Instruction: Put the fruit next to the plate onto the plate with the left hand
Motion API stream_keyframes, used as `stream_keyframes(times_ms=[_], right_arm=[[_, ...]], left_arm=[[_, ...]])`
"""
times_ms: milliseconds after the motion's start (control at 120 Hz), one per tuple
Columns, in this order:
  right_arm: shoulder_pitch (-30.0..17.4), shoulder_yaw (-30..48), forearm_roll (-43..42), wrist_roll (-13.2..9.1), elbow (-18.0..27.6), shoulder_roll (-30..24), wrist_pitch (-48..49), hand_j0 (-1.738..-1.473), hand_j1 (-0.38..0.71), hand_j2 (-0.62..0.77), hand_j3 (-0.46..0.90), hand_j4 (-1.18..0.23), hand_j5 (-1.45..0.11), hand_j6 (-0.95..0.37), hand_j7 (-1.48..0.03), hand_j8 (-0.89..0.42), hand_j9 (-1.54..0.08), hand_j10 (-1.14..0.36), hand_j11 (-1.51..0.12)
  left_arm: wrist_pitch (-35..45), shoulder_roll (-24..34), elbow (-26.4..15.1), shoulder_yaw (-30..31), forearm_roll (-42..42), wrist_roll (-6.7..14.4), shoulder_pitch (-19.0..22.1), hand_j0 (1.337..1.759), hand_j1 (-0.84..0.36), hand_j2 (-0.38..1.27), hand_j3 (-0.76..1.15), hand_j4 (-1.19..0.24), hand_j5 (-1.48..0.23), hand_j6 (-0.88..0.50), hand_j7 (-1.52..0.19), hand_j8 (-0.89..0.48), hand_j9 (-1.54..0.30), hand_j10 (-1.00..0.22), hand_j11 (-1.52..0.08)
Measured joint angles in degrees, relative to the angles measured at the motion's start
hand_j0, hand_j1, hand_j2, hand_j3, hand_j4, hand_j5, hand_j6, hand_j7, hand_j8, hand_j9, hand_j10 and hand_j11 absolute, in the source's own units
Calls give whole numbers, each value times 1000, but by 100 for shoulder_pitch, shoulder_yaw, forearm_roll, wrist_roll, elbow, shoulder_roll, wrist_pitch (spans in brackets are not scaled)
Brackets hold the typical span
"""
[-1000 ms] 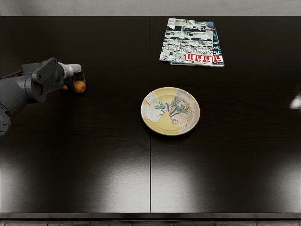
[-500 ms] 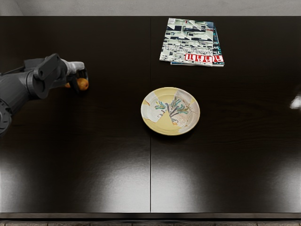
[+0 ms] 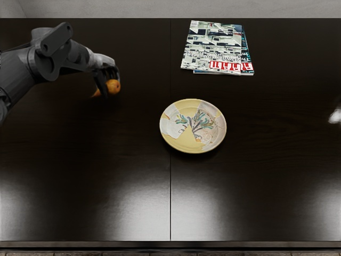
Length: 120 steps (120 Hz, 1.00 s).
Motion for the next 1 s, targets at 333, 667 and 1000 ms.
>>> stream_keyframes(times_ms=[333, 667, 1000], right_arm=[[0, 0, -2, 0, 0, 0, 0, -1658, -349, 0, 0, 0, 0, -1, 0, -1, 0, 0, 0], [0, 0, -1, -1, 1, 0, 0, -1658, -349, 0, 0, 0, 0, -1, 0, -1, 0, 0, 0], [0, 0, 1, -1, 0, 0, 0, -1658, -349, 0, 0, 0, 0, -1, 0, -1, 0, 0, 0]], left_arm=[[-120, -105, -56, -626, -136, -2, -324, 1653, -346, 292, 1, -474, -1051, -441, -1030, -537, -1024, -735, -1028], [-118, -105, -56, -849, -451, 9, -486, 1653, -346, 300, 0, -483, -1055, -446, -1035, -544, -1024, -750, -1027], [-120, -105, -876, -868, -933, 22, -840, 1653, -361, 335, 0, -474, -1057, -439, -1033, -541, -1020, -752, -1023]])
